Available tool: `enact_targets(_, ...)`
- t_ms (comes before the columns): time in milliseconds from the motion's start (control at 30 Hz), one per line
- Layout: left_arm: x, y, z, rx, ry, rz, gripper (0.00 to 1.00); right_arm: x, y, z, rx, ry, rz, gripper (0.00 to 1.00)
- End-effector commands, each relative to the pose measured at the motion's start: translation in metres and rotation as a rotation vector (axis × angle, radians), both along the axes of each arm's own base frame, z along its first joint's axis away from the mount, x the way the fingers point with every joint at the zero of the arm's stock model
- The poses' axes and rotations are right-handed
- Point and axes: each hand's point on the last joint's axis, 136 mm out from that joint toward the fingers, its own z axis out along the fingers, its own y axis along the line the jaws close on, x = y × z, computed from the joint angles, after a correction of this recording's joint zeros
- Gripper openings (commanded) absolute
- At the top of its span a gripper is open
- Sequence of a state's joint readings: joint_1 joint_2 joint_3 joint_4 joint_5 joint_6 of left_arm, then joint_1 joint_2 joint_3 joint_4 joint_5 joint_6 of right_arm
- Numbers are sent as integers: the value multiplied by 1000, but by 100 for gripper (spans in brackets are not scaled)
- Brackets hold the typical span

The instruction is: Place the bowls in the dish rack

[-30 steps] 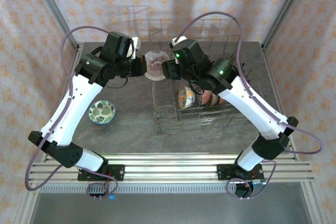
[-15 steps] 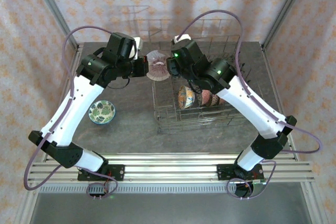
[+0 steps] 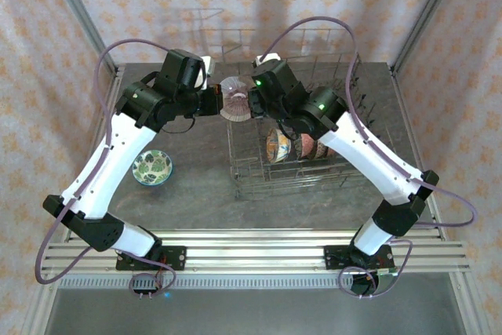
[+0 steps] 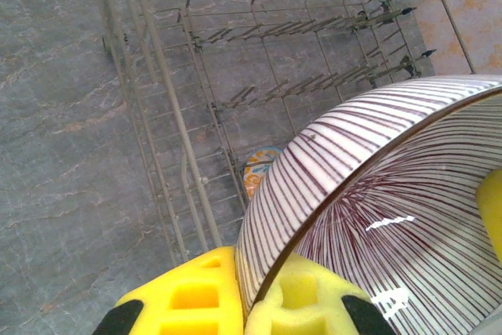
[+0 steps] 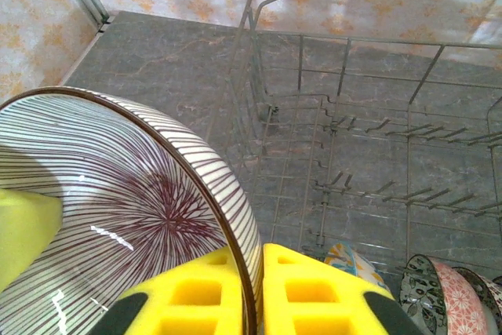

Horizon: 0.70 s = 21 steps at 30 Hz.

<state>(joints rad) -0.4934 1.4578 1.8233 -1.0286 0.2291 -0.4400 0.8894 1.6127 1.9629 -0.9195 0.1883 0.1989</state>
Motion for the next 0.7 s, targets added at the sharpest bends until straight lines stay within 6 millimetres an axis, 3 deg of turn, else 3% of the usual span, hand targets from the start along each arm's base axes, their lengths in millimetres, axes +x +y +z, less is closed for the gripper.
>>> enact_targets(0, 4, -11, 22, -60, -66, -10, 0, 3, -10, 3, -13, -14, -51, 8)
enact_targets(167, 2, -15, 17, -72, -57, -17, 3, 7, -22, 3, -27, -29, -121, 3)
enact_targets(333, 2, -15, 18, -77, -61, -14, 38, 11, -29, 3, -19, -33, -172, 0)
enact_targets(400, 2, -14, 21, -82, -70, -13, 47, 14, -32, 1, -9, -22, -185, 0)
enact_targets(500, 3, -11, 25, -78, -87, 1, 56, 19, -36, -5, 7, 0, -207, 0)
enact_targets(667, 8, -9, 22, -73, -95, 16, 62, 26, -45, -18, 17, 37, -237, 0)
